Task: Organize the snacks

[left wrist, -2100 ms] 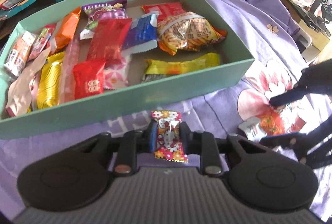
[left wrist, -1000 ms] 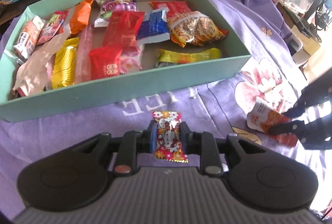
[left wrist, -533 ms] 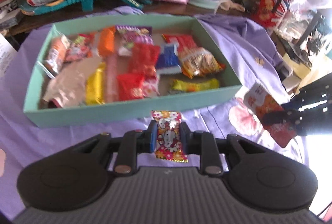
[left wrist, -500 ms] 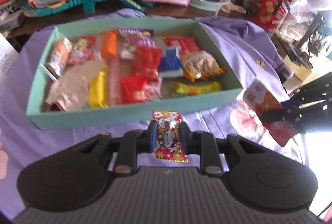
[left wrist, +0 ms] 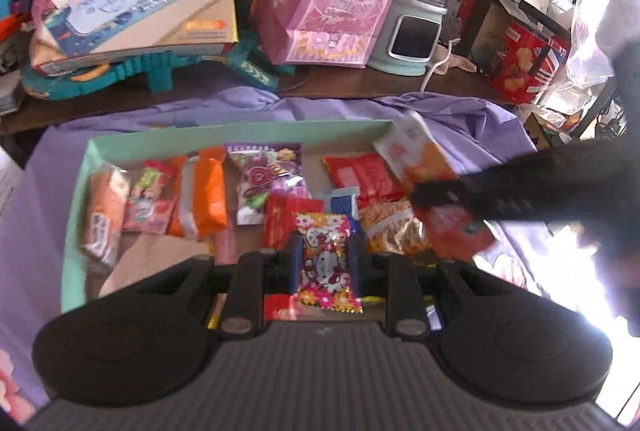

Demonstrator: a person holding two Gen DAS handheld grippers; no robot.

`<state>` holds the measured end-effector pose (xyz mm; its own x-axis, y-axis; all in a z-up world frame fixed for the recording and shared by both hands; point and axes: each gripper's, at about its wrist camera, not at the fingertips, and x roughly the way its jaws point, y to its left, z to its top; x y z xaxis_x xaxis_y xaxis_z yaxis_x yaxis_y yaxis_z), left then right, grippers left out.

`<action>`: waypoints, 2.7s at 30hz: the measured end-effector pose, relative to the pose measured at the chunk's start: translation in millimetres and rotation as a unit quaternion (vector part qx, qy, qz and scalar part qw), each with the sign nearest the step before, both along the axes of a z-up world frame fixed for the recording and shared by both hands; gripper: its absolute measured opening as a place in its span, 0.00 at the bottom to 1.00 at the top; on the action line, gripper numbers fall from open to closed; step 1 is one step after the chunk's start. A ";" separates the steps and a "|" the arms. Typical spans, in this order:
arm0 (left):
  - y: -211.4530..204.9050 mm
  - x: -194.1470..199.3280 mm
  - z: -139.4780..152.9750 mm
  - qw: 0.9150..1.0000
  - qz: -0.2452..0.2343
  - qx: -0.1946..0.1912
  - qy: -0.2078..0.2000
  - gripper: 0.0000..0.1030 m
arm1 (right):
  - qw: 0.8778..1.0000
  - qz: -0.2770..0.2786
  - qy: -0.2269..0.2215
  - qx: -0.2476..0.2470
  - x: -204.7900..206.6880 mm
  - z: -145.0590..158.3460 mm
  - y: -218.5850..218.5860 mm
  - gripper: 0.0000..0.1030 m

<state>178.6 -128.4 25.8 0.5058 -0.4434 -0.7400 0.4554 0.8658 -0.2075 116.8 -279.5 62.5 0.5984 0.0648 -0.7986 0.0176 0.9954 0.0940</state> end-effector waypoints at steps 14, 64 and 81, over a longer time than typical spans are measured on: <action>-26.4 13.0 -29.1 0.999 0.008 0.042 -0.002 0.92 | 0.999 0.007 -0.032 -0.003 46.0 -18.8 2.7 0.79; 105.7 -105.3 -1.3 0.980 0.151 0.123 -0.036 1.00 | 0.990 -0.137 -0.023 -0.008 -152.5 -10.8 77.6 1.00; 106.3 -108.1 -9.2 0.980 0.145 0.135 -0.037 1.00 | 0.990 -0.140 -0.008 -0.017 -159.8 -20.0 84.7 1.00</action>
<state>70.5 -22.1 16.6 0.6387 -0.0668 -0.7665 0.1884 0.9795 0.0716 -43.0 -194.8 42.6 0.6016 -0.1316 -0.7879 0.2915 0.9545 0.0632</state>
